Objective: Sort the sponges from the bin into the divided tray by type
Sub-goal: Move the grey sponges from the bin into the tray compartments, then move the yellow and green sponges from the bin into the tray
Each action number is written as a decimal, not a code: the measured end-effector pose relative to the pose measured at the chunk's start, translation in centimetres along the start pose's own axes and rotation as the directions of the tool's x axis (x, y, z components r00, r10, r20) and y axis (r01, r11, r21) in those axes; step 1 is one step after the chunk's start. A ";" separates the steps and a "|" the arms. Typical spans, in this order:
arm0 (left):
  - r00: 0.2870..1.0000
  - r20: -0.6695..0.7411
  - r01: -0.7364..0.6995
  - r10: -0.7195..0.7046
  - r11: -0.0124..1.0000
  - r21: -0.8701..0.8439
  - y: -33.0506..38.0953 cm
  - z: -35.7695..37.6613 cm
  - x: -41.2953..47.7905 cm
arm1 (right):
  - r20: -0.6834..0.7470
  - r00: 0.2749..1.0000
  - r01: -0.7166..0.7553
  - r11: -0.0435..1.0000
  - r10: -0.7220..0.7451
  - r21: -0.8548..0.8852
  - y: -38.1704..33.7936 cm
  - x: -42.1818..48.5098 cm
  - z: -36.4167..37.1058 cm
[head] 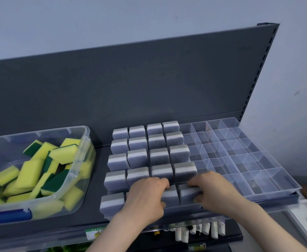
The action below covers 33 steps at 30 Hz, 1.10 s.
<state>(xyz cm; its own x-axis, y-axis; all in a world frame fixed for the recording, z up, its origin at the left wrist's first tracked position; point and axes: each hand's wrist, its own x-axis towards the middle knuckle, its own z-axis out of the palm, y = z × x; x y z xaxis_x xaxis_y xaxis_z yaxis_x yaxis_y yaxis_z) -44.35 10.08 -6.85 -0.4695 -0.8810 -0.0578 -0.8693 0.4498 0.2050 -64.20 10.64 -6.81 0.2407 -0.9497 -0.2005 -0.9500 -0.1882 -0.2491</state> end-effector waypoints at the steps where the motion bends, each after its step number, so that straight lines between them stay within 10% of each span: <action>1: 1.000 -0.005 -0.001 0.001 1.000 -0.001 0.0 0.1 0.0 | -0.002 1.000 0.006 1.000 -0.006 -0.008 -0.1 -0.1 -0.1; 10: 0.999 -0.022 -0.037 0.035 0.993 -0.111 -0.5 -1.5 -0.5 | -0.037 0.997 0.064 0.993 -0.060 0.098 -0.2 -1.2 -1.7; 20: 0.919 -0.350 0.147 -0.181 0.982 -0.123 -4.9 -6.9 -1.3 | -0.345 0.928 0.209 0.962 -0.138 0.178 -5.3 1.8 -5.8; 33: 0.845 -0.372 0.353 -0.385 0.923 -0.153 -17.4 -8.6 -8.6 | -0.273 0.903 0.387 0.903 -0.331 0.185 -18.0 8.1 -2.9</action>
<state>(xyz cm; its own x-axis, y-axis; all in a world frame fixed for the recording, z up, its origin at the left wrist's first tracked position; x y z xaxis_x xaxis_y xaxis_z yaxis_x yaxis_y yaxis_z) -23.86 8.58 -1.52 -0.0047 -0.9718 0.2358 -0.9446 0.0817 0.3179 -45.77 5.60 -1.18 0.4777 -0.8639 0.1596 -0.7285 -0.4911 -0.4776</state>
